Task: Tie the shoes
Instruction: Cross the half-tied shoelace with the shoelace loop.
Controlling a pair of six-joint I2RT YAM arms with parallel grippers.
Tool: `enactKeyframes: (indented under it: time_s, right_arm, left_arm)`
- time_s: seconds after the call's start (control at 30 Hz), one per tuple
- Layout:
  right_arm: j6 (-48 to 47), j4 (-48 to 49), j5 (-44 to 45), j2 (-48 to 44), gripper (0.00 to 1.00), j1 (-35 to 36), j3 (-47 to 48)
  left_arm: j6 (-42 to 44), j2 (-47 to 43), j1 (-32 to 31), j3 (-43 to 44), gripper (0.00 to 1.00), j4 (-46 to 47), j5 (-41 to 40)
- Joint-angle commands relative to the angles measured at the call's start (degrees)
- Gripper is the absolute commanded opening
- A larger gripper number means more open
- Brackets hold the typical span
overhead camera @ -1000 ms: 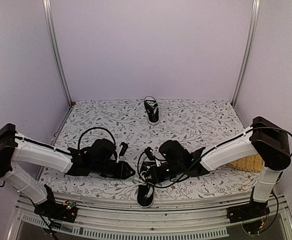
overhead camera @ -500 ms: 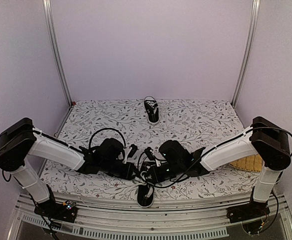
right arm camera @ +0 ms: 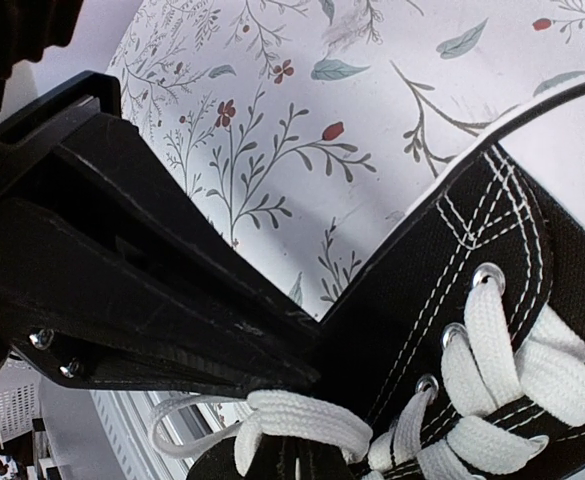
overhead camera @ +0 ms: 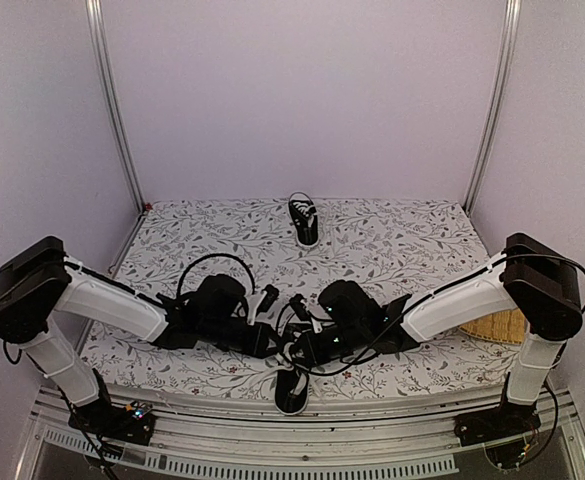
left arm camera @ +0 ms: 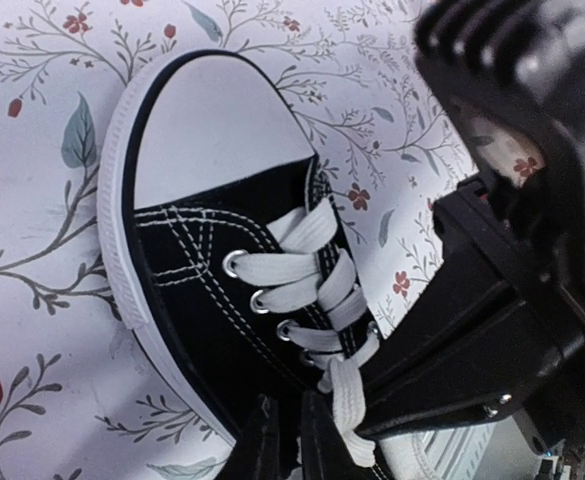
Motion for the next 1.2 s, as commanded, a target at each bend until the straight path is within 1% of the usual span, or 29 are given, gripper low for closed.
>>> enactKeyframes:
  time_s: [0.0, 0.33, 0.63, 0.97, 1.17]
  right_arm:
    - [0.13, -2.62, 0.25, 0.46, 0.02, -0.21, -0.17]
    - [0.99, -4.9, 1.81, 0.07, 0.02, -0.19, 0.01]
    - [1.3, -6.47, 3.04, -0.23, 0.02, -0.19, 0.16]
    - [1.27, -6.37, 2.87, 0.13, 0.02, -0.2, 0.45]
    - [1.36, -6.29, 2.87, 0.1, 0.02, -0.19, 0.47]
  left_arm:
    - [1.05, -0.77, 0.76, -2.03, 0.09, 5.51, 2.79]
    - [0.09, 2.02, 0.75, -2.91, 0.09, 10.4, 5.65]
    - [-0.18, 2.05, 0.71, -4.82, 0.09, 15.78, 7.52]
    - [-1.13, 2.63, 0.63, -5.79, 0.16, 18.58, 9.6]
    - [-1.66, 3.95, 0.62, -5.76, 0.17, 18.99, 10.32]
